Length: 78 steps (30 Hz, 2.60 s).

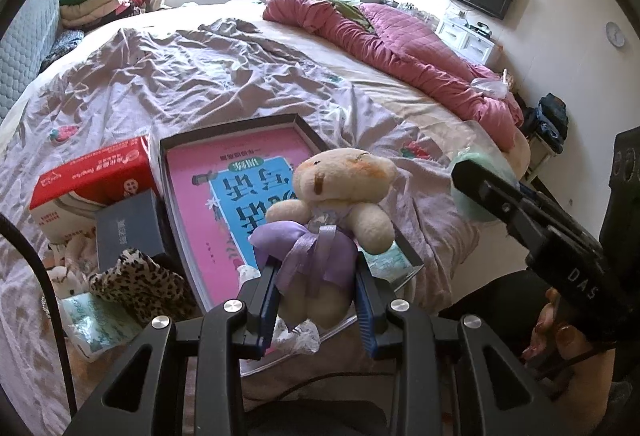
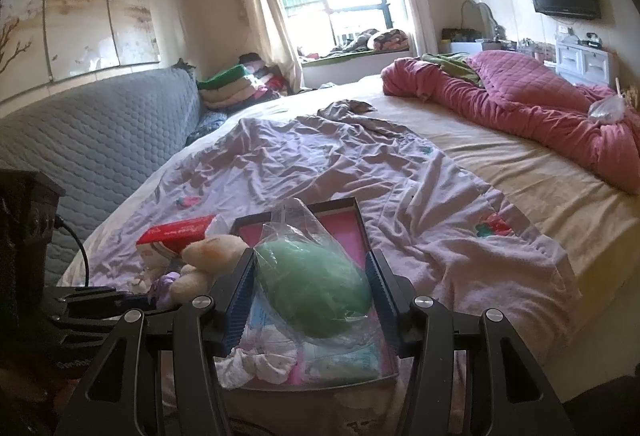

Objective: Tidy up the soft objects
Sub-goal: 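Carry the teddy bear with the left gripper while the right carries the green ball bag over the tray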

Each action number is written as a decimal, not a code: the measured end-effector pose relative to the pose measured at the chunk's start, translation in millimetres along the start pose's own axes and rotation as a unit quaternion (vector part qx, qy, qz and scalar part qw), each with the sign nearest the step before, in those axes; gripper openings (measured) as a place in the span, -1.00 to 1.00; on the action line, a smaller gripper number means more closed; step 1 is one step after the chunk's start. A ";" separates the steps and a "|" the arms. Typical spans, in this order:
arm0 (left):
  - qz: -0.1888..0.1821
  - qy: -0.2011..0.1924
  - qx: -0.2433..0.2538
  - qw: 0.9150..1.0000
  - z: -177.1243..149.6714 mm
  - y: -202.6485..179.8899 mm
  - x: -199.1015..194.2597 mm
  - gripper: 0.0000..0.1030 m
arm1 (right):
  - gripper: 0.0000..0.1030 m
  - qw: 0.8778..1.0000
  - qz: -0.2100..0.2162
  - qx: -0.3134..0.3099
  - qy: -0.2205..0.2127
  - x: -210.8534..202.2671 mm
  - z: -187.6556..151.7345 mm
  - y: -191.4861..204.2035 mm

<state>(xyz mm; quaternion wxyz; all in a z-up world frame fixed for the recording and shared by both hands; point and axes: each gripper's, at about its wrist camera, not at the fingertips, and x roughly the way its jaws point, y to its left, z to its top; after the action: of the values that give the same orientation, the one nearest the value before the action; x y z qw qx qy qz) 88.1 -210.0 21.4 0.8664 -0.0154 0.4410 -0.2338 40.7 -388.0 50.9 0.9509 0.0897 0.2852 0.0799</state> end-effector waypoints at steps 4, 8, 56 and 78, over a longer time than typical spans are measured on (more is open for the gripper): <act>0.005 0.008 -0.003 1.000 -2.9 3.5 8.6 -0.34 | 0.09 1.000 0.000 0.003 0.011 9.9 -5.4 -2.2; 0.017 0.017 -0.003 1.000 -6.9 7.6 18.1 -0.34 | 0.09 1.000 0.001 -0.001 0.024 20.6 -11.9 -0.2; 0.070 0.080 0.005 0.994 -42.3 40.7 69.8 -0.34 | 0.13 0.990 0.019 -0.028 0.139 121.0 -61.8 23.3; 0.073 0.080 0.011 0.994 -39.3 38.8 68.7 -0.33 | 0.20 0.989 0.004 -0.043 0.139 119.9 -58.5 27.6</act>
<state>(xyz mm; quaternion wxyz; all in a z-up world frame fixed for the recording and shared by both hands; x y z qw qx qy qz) 107.4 -197.2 -63.7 0.8431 0.0450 0.5064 -0.1752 104.2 -329.5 -54.4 0.9047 0.0378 0.4105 0.1076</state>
